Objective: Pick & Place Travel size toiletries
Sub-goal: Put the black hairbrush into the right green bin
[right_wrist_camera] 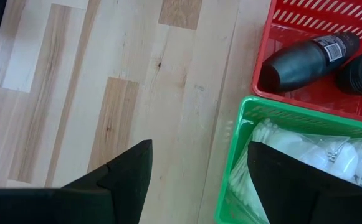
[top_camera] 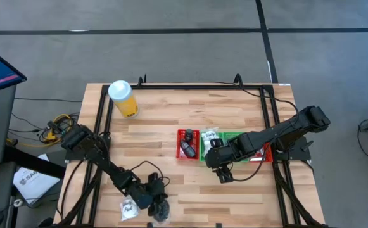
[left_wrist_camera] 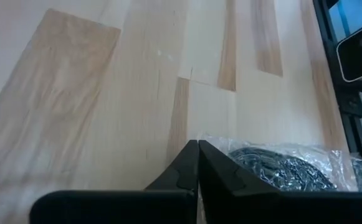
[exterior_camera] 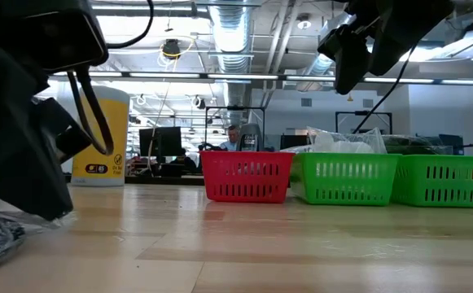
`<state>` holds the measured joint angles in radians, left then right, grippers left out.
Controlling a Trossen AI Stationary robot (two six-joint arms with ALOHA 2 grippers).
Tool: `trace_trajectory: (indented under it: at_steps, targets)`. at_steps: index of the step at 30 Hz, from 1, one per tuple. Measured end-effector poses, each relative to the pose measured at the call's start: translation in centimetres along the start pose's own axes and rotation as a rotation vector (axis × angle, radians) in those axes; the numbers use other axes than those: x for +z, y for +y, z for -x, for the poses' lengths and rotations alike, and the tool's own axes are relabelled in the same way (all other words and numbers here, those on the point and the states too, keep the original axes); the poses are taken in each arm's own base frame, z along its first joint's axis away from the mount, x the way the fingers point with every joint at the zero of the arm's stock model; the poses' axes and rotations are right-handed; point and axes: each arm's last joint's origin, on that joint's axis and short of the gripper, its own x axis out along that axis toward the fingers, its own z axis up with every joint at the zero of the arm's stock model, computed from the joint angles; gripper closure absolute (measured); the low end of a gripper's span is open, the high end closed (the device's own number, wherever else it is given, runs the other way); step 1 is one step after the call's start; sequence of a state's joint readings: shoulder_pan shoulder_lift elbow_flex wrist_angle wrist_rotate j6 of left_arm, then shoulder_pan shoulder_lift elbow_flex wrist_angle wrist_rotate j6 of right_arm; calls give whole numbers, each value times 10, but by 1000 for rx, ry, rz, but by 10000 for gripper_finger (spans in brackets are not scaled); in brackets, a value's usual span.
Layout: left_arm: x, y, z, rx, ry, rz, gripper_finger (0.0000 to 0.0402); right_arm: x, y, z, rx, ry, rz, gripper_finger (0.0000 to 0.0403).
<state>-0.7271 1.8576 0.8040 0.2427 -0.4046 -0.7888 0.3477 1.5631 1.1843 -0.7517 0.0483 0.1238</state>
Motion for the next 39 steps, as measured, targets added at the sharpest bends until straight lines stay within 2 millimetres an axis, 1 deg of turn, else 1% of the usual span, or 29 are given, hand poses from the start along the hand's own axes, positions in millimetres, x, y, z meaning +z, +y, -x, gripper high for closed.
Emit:
trace_trajectory:
  at_steps: [3,6,13,16,19,24,33,39]
  targets:
    - [2,0,1,3,-11,2,401,0,0,0,0,0,0,154]
    - [11,-4,7,-17,-48,-15,401,0,0,0,0,0,-6,154]
    - [37,-10,34,-29,-172,-71,401,1,0,0,1,-7,-34,154]
    - [46,-9,41,-33,-205,-72,401,1,0,0,2,-14,-64,154]
    - [53,-7,44,-33,-225,-64,401,4,0,-4,5,-35,-87,154]
    - [63,-3,47,-19,-252,-67,401,6,1,-4,8,-50,-119,154]
    - [96,-10,54,-6,-359,-122,401,10,3,-3,22,-98,-158,154]
    - [115,-7,54,45,-415,-134,401,13,4,-3,28,-125,-159,154]
